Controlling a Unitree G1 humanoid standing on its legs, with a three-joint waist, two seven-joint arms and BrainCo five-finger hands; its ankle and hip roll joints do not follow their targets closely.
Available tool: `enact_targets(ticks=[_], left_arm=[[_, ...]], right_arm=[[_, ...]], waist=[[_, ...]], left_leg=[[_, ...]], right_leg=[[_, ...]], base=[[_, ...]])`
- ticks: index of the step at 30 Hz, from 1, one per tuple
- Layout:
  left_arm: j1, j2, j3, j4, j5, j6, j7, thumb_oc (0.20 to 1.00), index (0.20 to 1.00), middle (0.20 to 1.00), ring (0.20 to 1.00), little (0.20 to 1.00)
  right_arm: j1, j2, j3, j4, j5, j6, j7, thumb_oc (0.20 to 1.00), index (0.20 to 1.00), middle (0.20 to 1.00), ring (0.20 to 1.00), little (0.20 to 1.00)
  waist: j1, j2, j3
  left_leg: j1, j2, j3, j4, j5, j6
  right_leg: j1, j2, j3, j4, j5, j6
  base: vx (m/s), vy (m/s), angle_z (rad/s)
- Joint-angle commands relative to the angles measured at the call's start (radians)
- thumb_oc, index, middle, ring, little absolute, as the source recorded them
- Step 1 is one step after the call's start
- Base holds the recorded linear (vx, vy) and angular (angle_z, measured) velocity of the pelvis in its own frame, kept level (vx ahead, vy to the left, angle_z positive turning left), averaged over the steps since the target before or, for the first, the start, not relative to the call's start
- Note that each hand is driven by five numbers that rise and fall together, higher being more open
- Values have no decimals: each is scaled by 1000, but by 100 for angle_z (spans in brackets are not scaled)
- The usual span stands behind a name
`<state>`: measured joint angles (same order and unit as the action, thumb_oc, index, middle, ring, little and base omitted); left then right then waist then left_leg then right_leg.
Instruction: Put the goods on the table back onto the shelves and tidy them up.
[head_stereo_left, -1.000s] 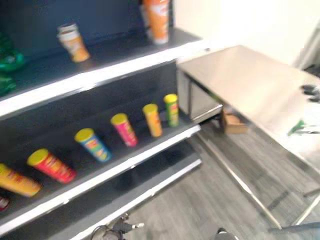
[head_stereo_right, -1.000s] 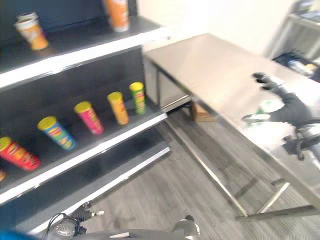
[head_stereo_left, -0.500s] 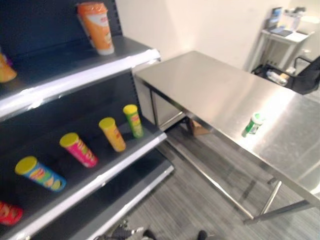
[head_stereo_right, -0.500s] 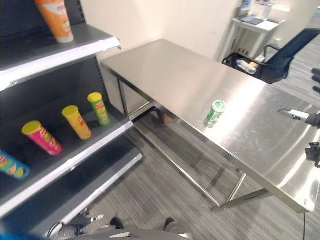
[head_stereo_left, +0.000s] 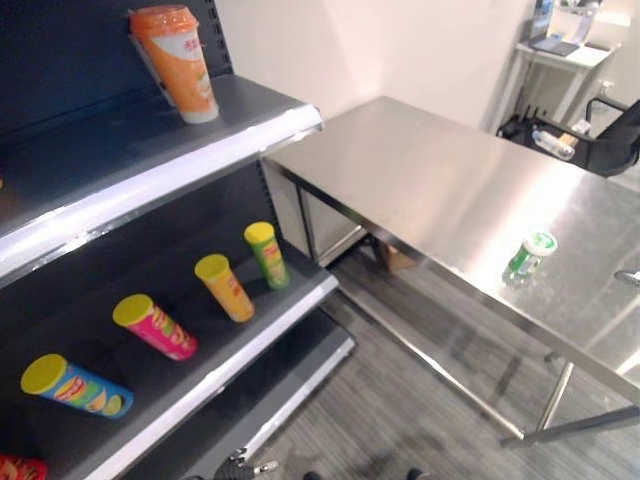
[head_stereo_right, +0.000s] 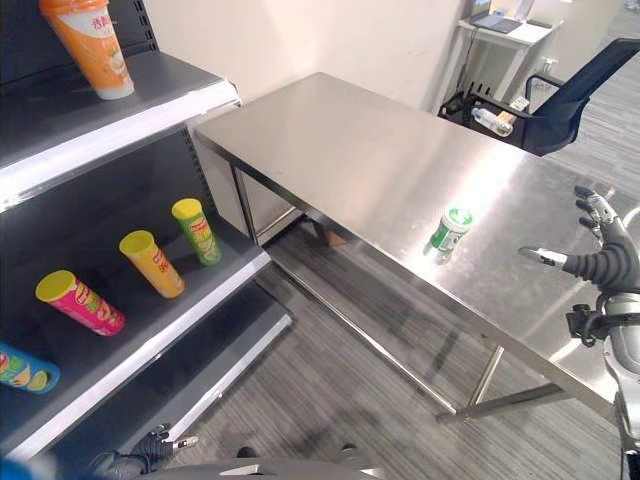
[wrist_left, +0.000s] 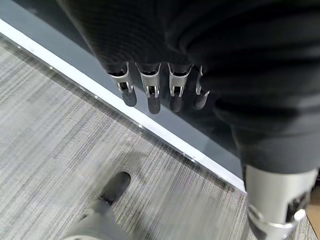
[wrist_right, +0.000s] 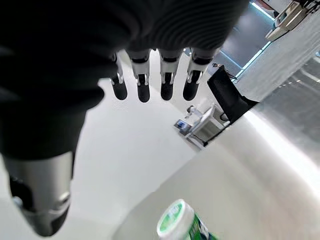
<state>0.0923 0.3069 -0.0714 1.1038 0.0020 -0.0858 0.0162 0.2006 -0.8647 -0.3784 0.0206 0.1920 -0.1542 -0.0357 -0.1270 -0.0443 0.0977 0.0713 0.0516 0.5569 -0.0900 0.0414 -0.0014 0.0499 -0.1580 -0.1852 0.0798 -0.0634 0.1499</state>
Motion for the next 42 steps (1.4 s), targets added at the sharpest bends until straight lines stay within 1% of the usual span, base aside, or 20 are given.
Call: enact_targets(ticks=[1, 2, 4, 5, 6, 7, 8, 9, 10, 11, 12, 14, 18, 24, 29, 33, 42], left_arm=[[-43, 38, 8, -28, -14, -21, 5, 1000, 1000, 1000, 1000, 1000], [-47, 44, 9, -27, -9, -19, 4, 1000, 1000, 1000, 1000, 1000], [-62, 51, 6, -24, -2, -19, 7, 1000, 1000, 1000, 1000, 1000], [-74, 55, -3, -25, 8, -19, 6, 1000, 1000, 1000, 1000, 1000], [-74, 55, -4, -25, 8, -19, 6, 1000, 1000, 1000, 1000, 1000], [-79, 57, -9, -21, 24, -21, 2, 1000, 1000, 1000, 1000, 1000], [-78, 61, -5, -21, 32, -21, 0, 1000, 1000, 1000, 1000, 1000], [-76, 62, -1, -22, 35, -20, -5, 1000, 1000, 1000, 1000, 1000], [-75, 63, -2, -22, 35, -20, -5, 1000, 1000, 1000, 1000, 1000], [-80, 67, 7, -16, 44, -22, -3, 1000, 1000, 1000, 1000, 1000], [-80, 67, 7, -16, 44, -22, -3, 1000, 1000, 1000, 1000, 1000], [-76, 61, 12, -13, 40, -18, -1, 1000, 1000, 1000, 1000, 1000], [-60, 43, 10, -14, 50, -13, -5, 1000, 1000, 1000, 1000, 1000], [-48, 20, 3, 1, 52, -7, -4, 1000, 1000, 1000, 1000, 1000], [-44, 17, -2, 9, 50, -3, -5, 1000, 1000, 1000, 1000, 1000], [-39, 17, -7, 30, 53, 2, -8, 1000, 1000, 1000, 1000, 1000], [-31, 19, -11, 33, 55, 5, -7, 1000, 1000, 1000, 1000, 1000]], right_arm=[[-75, -22, -26, 12, -42, -21, -16, 1000, 1000, 1000, 1000, 1000], [-62, -11, -34, 13, -58, -18, -16, 1000, 1000, 1000, 1000, 1000], [-54, -3, -47, 19, -72, -15, -26, 1000, 1000, 1000, 1000, 1000], [-33, 5, -71, 25, -79, -9, -25, 1000, 1000, 1000, 1000, 1000], [-33, 5, -71, 24, -79, -9, -25, 1000, 1000, 1000, 1000, 1000], [-4, 12, -88, 36, -88, 2, -19, 1000, 1000, 1000, 1000, 1000], [15, 29, -99, 36, -103, 10, -21, 1000, 1000, 1000, 1000, 1000], [30, 42, -103, 31, -121, 14, -23, 1000, 1000, 1000, 1000, 1000], [32, 44, -104, 30, -122, 15, -23, 1000, 1000, 1000, 1000, 1000], [51, 52, -120, 24, -145, 23, -20, 1000, 1000, 1000, 1000, 1000], [51, 52, -120, 24, -145, 23, -20, 1000, 1000, 1000, 1000, 1000], [65, 49, -126, 28, -157, 23, -24, 1000, 1000, 1000, 1000, 1000], [89, 33, -137, 62, -216, 36, -35, 1000, 1000, 1000, 1000, 1000], [75, 42, -117, 106, -230, 44, -48, 1000, 1000, 1000, 1000, 1000], [47, 44, -81, 156, -213, 44, -48, 1000, 1000, 1000, 1000, 1000], [8, 55, -34, 196, -165, 42, -38, 1000, 1000, 1000, 1000, 1000], [-35, 60, 21, 252, -173, 46, -48, 1000, 1000, 1000, 1000, 1000]], waist=[[33, -14, 32], [30, -14, 35], [28, -8, 38], [17, 6, 31], [17, 6, 31], [3, 2, 30], [-1, -8, 25], [4, -16, 19], [5, -17, 20], [10, -27, 10], [10, -26, 10], [13, -30, 0], [21, -32, -9], [33, -30, -11], [44, -28, -11], [58, -25, -12], [75, -21, -12]], left_leg=[[-30, 26, -39, 22, 2, -49], [-25, 23, -44, 19, 0, -49], [-21, 25, -57, 13, -6, -53], [-30, 35, -88, 9, -16, -61], [-31, 35, -88, 9, -16, -61], [-39, 31, -105, 11, -6, -58], [-31, 24, -109, 14, -11, -60], [-22, 23, -107, 16, -16, -60], [-20, 23, -106, 16, -16, -60], [-23, 27, -110, 25, -13, -67], [-23, 27, -111, 25, -13, -67], [-29, 38, -114, 29, -9, -76], [-35, 60, -124, 45, -6, -90], [-49, 83, -131, 72, 0, -103], [-55, 95, -131, 86, 4, -110], [-55, 105, -127, 97, 9, -118], [-47, 112, -128, 98, 13, -122]], right_leg=[[-50, -13, -61, 230, -30, 39], [-62, -30, -69, 244, -27, 39], [-70, -63, -82, 216, -20, 36], [-103, -88, -73, 171, 7, 41], [-103, -88, -74, 170, 7, 41], [-122, -89, -30, 88, 56, 36], [-105, -90, -13, 49, 76, 52], [-92, -90, -19, 27, 78, 53], [-90, -90, -19, 25, 79, 53], [-68, -83, -34, -18, 90, 55], [-67, -83, -35, -18, 90, 55], [-43, -71, -57, -56, 96, 55], [10, -46, -88, -99, 85, 45], [34, -25, -105, -111, 65, 28], [46, -18, -117, -110, 53, 18], [59, -13, -132, -105, 40, 10], [74, -9, -147, -105, 33, 3]], base=[[0, 0, 0], [8, -1, 9], [-6, -66, 20], [-19, -96, 38], [-17, -105, 61], [19, -59, 53], [48, -83, 34], [56, -48, 37], [65, -103, 59], [35, -80, 61], [45, -121, 38], [38, -112, 5], [32, -86, 10], [6, -54, 5], [-3, -47, 4], [11, -36, 4], [8, -19, 7]])
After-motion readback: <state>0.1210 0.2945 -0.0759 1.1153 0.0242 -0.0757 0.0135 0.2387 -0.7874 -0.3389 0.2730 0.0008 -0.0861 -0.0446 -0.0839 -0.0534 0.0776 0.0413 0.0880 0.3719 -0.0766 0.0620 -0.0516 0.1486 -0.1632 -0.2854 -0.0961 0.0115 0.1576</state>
